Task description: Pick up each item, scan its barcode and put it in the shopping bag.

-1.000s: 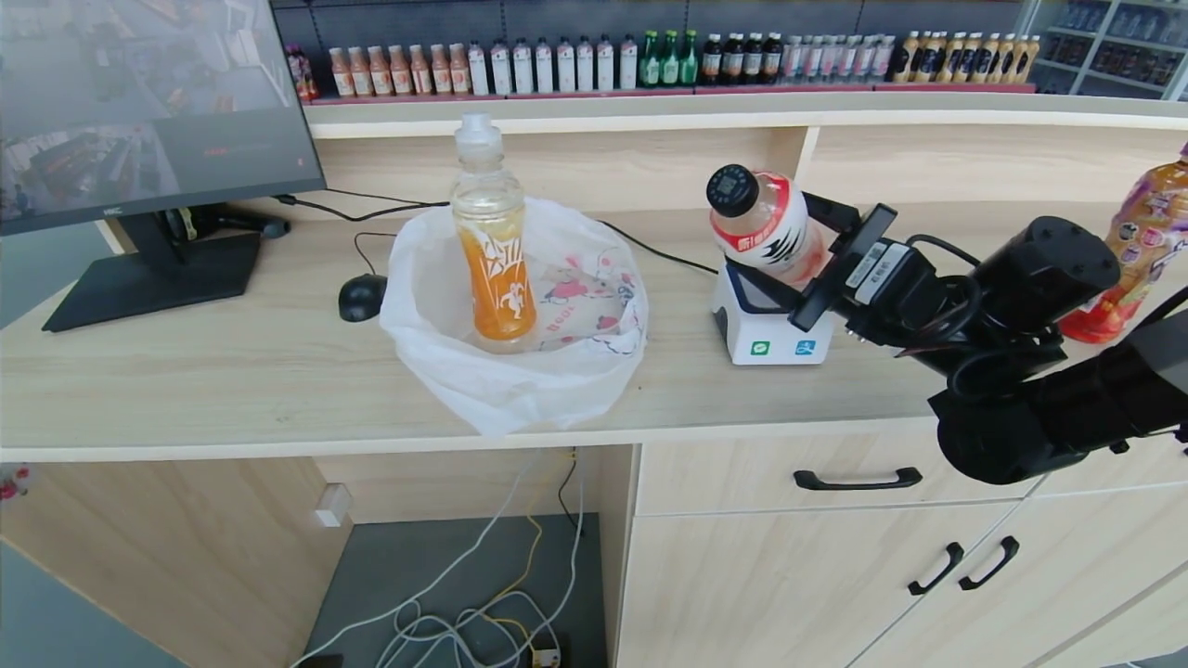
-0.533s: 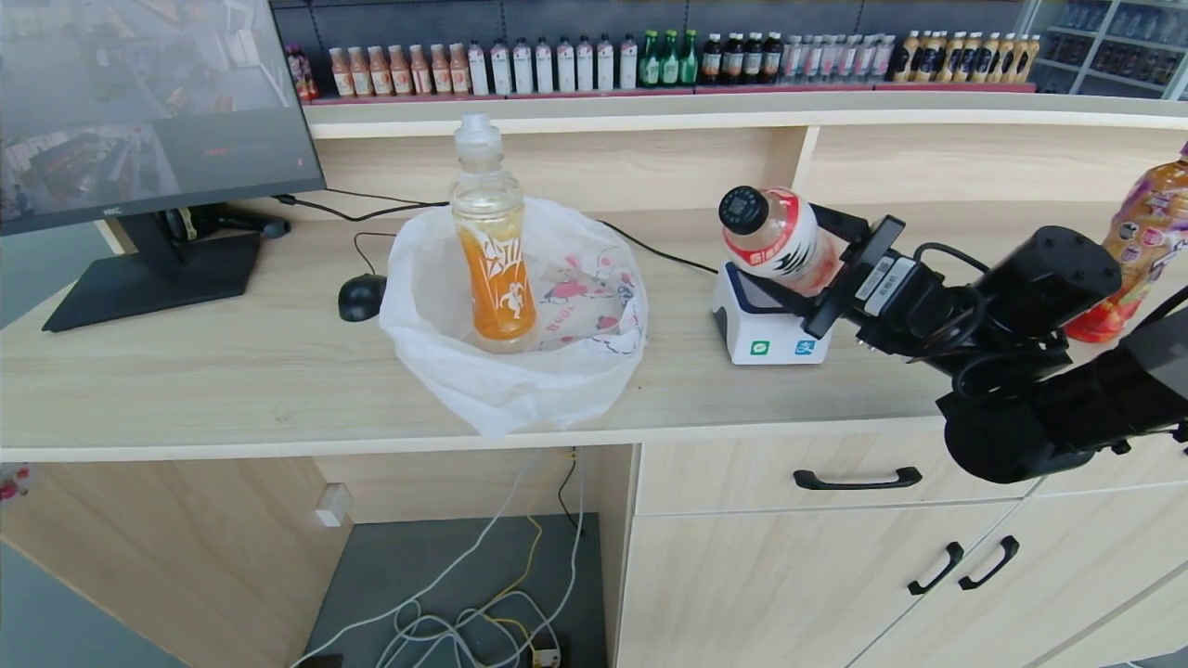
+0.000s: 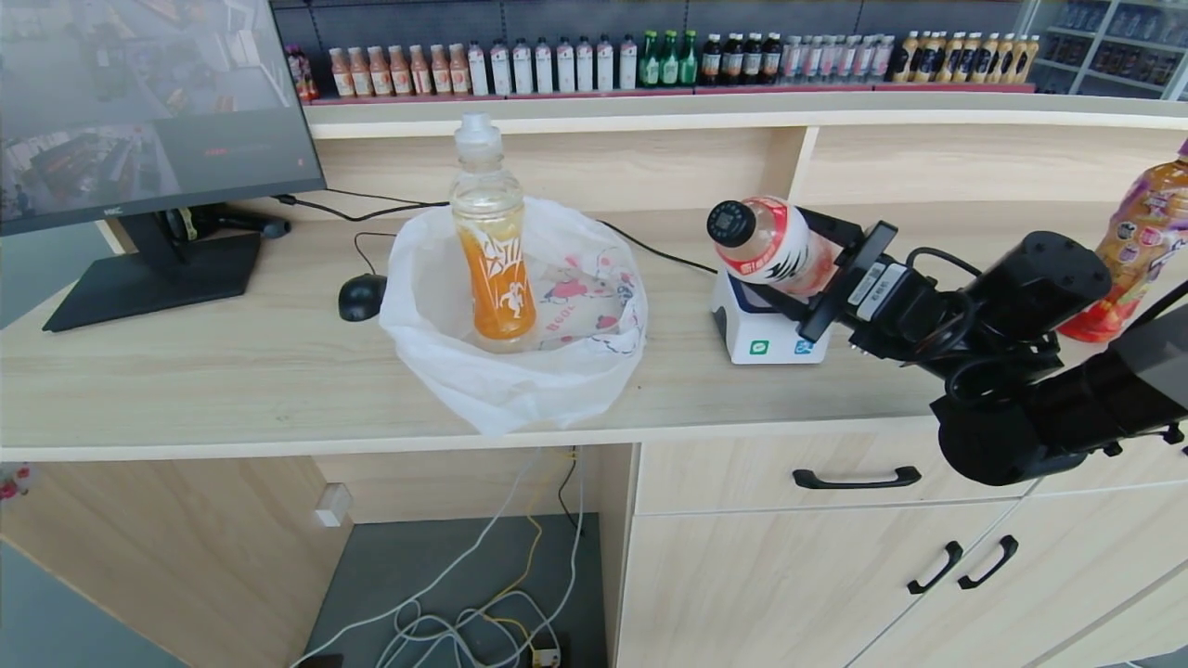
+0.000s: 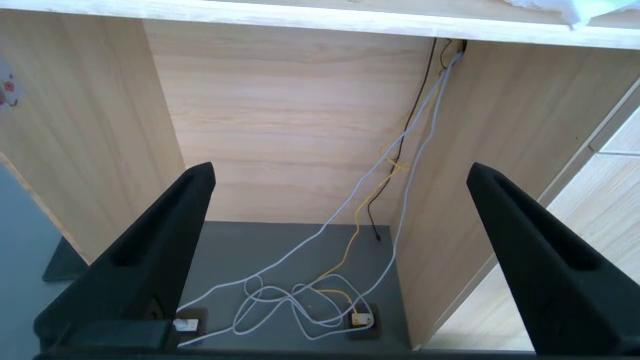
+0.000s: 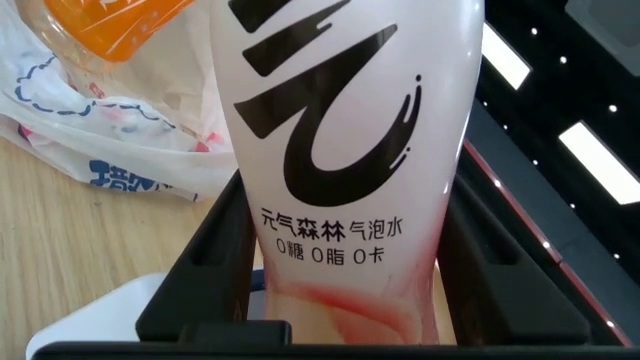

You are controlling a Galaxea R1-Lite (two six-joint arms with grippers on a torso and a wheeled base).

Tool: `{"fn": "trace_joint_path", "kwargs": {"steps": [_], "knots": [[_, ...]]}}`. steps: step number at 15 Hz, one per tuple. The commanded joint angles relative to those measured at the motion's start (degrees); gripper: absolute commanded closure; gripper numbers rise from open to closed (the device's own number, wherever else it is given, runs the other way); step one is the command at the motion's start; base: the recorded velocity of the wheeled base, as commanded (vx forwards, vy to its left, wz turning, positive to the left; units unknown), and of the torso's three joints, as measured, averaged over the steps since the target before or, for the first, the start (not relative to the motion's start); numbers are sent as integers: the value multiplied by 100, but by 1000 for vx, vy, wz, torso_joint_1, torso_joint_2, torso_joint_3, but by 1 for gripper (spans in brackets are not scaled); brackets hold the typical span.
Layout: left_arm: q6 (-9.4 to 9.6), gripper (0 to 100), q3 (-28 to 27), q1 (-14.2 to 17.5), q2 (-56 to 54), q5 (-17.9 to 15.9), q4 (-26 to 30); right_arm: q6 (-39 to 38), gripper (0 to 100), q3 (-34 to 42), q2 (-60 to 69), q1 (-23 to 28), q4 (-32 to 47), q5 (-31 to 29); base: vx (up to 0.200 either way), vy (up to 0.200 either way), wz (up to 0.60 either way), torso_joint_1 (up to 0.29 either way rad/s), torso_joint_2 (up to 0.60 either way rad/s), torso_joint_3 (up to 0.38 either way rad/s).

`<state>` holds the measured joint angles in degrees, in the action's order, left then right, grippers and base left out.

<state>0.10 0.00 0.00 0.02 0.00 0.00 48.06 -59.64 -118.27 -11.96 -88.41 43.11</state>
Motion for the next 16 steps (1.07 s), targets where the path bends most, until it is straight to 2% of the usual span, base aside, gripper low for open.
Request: {"fn": "trace_joint_path", "kwargs": {"steps": [1,16], "knots": [[-1,0,0,0,-2,0,0,-7,100,-4,-47,-26,8,-4,0,0,0,0,0,0],[-1,0,0,0,-2,0,0,-86,100,5,-20,-184,-54,-74,0,0,0,0,0,0]]}}
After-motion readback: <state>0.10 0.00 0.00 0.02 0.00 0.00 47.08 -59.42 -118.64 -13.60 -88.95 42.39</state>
